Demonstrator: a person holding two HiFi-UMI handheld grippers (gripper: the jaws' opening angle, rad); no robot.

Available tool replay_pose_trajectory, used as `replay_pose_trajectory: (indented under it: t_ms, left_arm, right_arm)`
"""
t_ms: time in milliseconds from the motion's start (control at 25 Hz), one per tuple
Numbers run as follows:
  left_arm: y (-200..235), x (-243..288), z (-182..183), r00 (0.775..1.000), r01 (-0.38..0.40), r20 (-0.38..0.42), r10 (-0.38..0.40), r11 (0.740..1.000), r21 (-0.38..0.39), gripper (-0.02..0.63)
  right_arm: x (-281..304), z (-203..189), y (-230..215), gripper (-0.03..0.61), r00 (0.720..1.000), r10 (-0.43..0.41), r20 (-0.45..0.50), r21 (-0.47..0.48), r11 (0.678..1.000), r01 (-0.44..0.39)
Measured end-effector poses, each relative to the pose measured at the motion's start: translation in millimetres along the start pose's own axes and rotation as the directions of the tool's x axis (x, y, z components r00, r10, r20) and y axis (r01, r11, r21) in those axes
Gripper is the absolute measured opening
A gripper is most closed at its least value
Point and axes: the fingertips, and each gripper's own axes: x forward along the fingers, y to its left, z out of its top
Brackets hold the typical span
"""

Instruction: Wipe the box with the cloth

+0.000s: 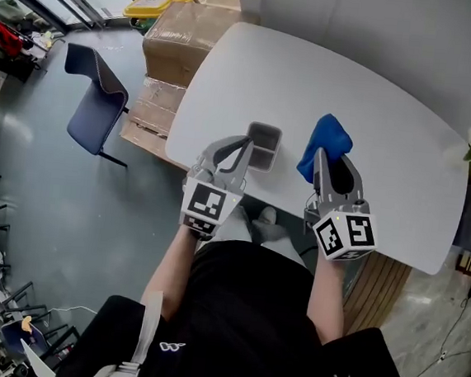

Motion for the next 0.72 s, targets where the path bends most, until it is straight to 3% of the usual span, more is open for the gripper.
replay_pose_trajectory:
  t_ms: [200, 320, 400, 560, 640, 720]
  left_arm:
    - [-7.8, 22.5, -35.7, 0.983, 0.102, -0.171, -0.068, 0.975, 0.196, 0.009]
    - [-17.9, 37.3, -54.7, 0.951, 0.215, -0.284, -0.121, 0.919, 0.329, 0.06]
    - [-27.3, 45.0, -70.7, 0.916, 0.311, -0.368, -0.158, 0.859, 0.406, 0.067]
    - [-45.4, 57.2, -113.3, 0.815, 0.491, -0.547, -0.192, 0.731, 0.474, 0.067]
    - [-50.9, 62.1, -128.7, 0.769, 0.55, -0.606, -0.204, 0.694, 0.465, 0.067]
    - [-52.8, 67.1, -139.6, 0.738, 0.587, -0.647, -0.194, 0.658, 0.472, 0.067]
  right_arm:
    - [0.2, -6.8, -11.9, 0.055, 1.0, -0.016, -0.012, 0.044, 0.999, 0.017]
    - [2.9, -5.6, -16.2, 0.055, 1.0, -0.015, -0.002, 0.058, 0.998, 0.015]
    - [4.0, -6.0, -18.7, 0.055, 1.0, -0.018, 0.006, 0.07, 0.997, 0.017]
    - [-1.0, -8.5, -28.2, 0.055, 0.999, -0.026, 0.02, 0.097, 0.995, 0.024]
    - [-4.6, -7.7, -33.5, 0.057, 0.999, -0.04, 0.029, 0.111, 0.993, 0.037]
    - [-8.0, -6.5, -38.4, 0.055, 0.998, -0.057, 0.033, 0.119, 0.992, 0.053]
